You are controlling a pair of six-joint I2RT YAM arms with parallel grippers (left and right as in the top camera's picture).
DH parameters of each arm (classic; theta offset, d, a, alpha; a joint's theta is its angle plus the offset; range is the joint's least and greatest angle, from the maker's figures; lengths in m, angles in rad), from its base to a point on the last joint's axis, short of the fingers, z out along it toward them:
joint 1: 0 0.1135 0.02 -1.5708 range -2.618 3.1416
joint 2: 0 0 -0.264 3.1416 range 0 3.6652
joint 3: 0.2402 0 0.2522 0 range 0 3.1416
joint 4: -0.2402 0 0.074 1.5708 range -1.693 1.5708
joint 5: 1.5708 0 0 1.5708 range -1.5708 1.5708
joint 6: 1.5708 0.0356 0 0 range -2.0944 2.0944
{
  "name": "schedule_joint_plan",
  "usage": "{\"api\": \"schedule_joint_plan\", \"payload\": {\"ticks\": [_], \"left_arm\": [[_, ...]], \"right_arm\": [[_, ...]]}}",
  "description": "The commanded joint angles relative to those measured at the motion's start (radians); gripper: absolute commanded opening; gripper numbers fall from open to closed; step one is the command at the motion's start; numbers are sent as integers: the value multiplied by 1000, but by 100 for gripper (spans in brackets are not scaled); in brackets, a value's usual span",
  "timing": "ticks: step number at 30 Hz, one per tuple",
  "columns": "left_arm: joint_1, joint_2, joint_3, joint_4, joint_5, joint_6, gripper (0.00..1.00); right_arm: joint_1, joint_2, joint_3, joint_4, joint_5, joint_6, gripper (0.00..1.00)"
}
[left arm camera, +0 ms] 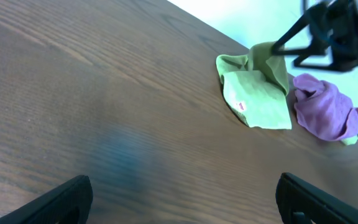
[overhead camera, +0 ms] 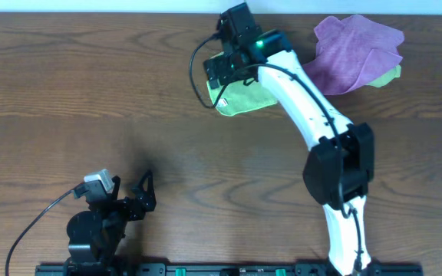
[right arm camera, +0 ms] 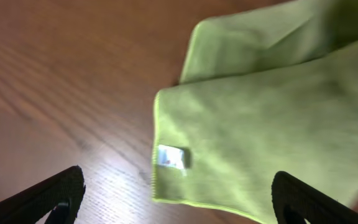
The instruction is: Fold the cloth
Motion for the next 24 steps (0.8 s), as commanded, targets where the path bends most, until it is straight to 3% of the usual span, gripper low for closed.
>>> {"api": "schedule_joint_plan", "payload": {"ticks": [1,12,17,24], "left_arm": [[-1,-1,-5,6,26,-51,95],[-1,67,-4,3,124,-101,95],[-1,158,9,9,131,-100,95],[-1,253,28,14,131,-92,95]], "right_arm": [[4,87,-13,-10,-76,-15,93],[9,169,-13,-36,-79,-14,91],[10,173,-13,-37,-79,-14,80],[11,190,-13,-64,-80,-14,79]]}}
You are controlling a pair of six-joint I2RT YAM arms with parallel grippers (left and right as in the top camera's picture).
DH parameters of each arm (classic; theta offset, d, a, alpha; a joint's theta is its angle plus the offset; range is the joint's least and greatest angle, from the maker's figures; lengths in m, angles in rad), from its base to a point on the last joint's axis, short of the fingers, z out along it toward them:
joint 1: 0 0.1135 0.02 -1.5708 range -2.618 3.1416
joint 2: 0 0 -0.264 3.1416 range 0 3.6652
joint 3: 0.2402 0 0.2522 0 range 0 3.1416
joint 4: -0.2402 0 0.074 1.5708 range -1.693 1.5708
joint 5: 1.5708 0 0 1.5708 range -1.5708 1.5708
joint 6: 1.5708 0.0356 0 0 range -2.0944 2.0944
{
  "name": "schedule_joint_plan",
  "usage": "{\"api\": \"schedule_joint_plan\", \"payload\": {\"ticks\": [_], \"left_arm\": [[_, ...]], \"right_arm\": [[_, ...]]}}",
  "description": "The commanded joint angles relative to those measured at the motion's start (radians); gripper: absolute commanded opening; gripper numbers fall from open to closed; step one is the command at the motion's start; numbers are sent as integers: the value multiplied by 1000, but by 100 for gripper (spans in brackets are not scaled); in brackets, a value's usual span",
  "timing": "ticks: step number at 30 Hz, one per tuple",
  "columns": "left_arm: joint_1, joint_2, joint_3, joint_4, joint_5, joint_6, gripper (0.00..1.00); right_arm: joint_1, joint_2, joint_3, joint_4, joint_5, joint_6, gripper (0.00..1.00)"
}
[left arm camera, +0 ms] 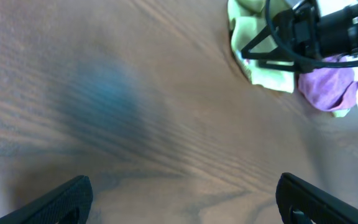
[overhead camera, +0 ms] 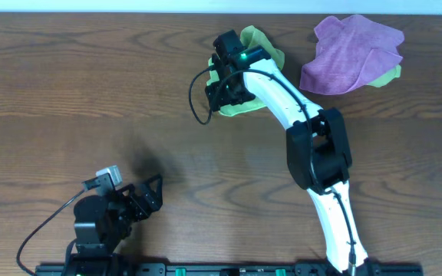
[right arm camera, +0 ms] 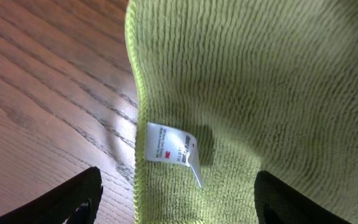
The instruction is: Fold the cloth
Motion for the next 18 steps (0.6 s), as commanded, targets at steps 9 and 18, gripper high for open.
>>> {"api": "schedule_joint_plan", "payload": {"ticks": [9,18], "left_arm": [[-1,60,29,8,10,6,95],[-1,60,29,8,10,6,96]], "right_arm": [[26,33,-2,-31,-8,-11,75],[58,64,-2,-53,-39,-11,10]]}}
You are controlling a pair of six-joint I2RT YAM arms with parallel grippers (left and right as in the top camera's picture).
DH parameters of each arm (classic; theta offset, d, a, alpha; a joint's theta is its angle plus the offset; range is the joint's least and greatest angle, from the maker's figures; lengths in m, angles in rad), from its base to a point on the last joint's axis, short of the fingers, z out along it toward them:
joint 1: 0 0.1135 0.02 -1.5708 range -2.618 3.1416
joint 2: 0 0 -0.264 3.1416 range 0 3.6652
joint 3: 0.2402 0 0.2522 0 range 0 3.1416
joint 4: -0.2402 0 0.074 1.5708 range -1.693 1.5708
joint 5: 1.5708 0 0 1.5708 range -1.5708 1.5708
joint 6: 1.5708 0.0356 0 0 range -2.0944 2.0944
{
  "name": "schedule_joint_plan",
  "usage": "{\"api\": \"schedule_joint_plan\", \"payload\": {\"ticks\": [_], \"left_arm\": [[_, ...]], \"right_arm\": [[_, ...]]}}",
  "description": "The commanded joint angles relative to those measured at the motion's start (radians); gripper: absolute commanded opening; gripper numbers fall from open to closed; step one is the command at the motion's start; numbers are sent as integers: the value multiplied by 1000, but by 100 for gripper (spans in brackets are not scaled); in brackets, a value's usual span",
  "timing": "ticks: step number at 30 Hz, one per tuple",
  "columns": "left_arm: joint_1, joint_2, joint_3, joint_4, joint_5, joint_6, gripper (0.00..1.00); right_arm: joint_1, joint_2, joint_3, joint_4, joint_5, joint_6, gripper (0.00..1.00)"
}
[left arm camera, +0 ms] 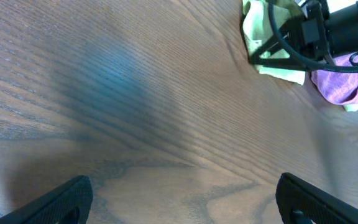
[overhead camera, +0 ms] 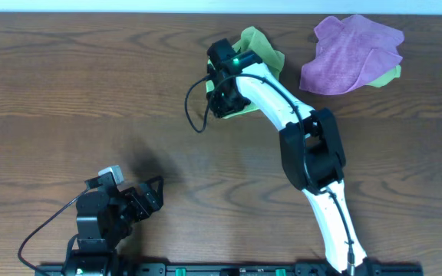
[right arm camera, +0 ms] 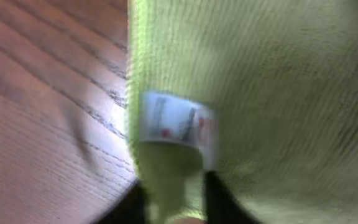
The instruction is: Fold the cloth
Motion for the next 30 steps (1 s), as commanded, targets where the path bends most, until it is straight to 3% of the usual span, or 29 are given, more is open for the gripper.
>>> {"api": "schedule_joint_plan", "payload": {"ticks": [1,12,21,30], "left_arm": [[-1,2,28,6,7,6,95],[-1,2,28,8,-4,25,95],[-1,2,28,24,-47,28,95],[-1,2,28,102,-133,27,95]], "right_arm": [[32,36,-2,-2,-43,-3,1],[198,36,-1,73,-280,45,1],[286,34,14,103,-302,81,1],[190,-2,336,-36,-189,122,1]]}}
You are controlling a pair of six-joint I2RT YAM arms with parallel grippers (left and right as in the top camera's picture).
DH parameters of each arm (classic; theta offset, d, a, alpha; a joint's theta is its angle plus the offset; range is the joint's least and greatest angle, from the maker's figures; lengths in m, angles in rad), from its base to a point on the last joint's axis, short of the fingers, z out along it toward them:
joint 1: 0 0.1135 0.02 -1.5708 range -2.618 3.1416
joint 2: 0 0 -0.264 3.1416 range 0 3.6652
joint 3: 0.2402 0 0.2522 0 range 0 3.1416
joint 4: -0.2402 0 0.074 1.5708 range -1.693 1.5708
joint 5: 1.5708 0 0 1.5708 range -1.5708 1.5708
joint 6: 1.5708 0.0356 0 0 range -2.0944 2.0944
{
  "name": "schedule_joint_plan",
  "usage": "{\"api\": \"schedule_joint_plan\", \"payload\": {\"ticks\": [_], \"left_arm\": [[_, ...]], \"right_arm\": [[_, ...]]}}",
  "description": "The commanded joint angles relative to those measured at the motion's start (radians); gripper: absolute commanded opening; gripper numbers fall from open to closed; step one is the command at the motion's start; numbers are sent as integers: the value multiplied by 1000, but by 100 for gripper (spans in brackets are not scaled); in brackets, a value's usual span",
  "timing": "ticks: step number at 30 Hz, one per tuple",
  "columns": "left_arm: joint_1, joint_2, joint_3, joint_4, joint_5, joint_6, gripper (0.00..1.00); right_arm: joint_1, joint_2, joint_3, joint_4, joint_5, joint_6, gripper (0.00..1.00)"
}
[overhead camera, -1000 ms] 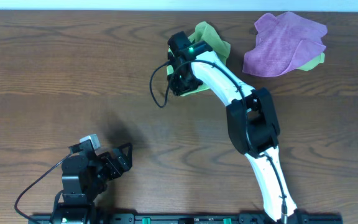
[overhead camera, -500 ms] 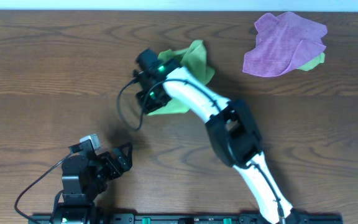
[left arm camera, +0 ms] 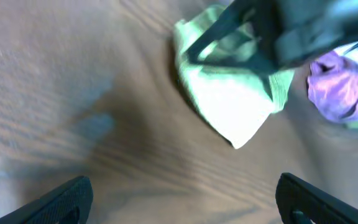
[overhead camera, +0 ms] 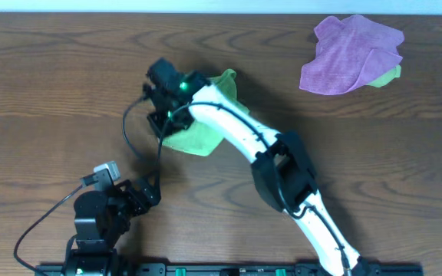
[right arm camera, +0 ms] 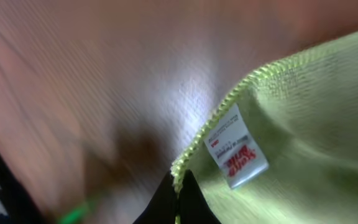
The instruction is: Fold the cloth
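Note:
The green cloth [overhead camera: 199, 129] lies crumpled left of the table's middle and also shows in the left wrist view [left arm camera: 229, 109]. My right gripper [overhead camera: 162, 115] is at the cloth's left edge. In the right wrist view, that gripper [right arm camera: 180, 186] is shut on the cloth's hem [right arm camera: 229, 106], right beside its white label [right arm camera: 236, 155]. My left gripper [overhead camera: 146, 193] hangs open and empty near the front left, some way short of the cloth; its two dark fingertips [left arm camera: 67, 199] frame bare wood.
A purple cloth [overhead camera: 351, 52] lies at the back right with another green cloth [overhead camera: 390, 75] peeking out under it. The purple cloth [left arm camera: 339, 87] also appears beyond the green one in the left wrist view. The right arm [overhead camera: 240, 138] stretches across the middle.
My right gripper, shut on the labelled hem, now sits further left and nearer the front, and the green cloth has come with it. The left gripper stays open at the front left.
At first my right gripper hung open above the green cloth at the back centre. It was then low and open over the labelled corner, then closing on that hem. Now it holds the hem, and the cloth lies left of the middle.

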Motion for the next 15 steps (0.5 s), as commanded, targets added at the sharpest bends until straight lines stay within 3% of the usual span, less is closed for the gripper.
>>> {"api": "schedule_joint_plan", "payload": {"ticks": [1,11,15], "left_arm": [[-1,2,28,14,-79,10,95],[-1,2,28,42,-92,-33,95],[-1,2,28,40,-92,-88,96]], "right_arm": [[-61,-22,148,-68,90,40,1],[-221,-23,489,-607,277,105,1],[-241,-67,508,-643,384,169,1]]}}
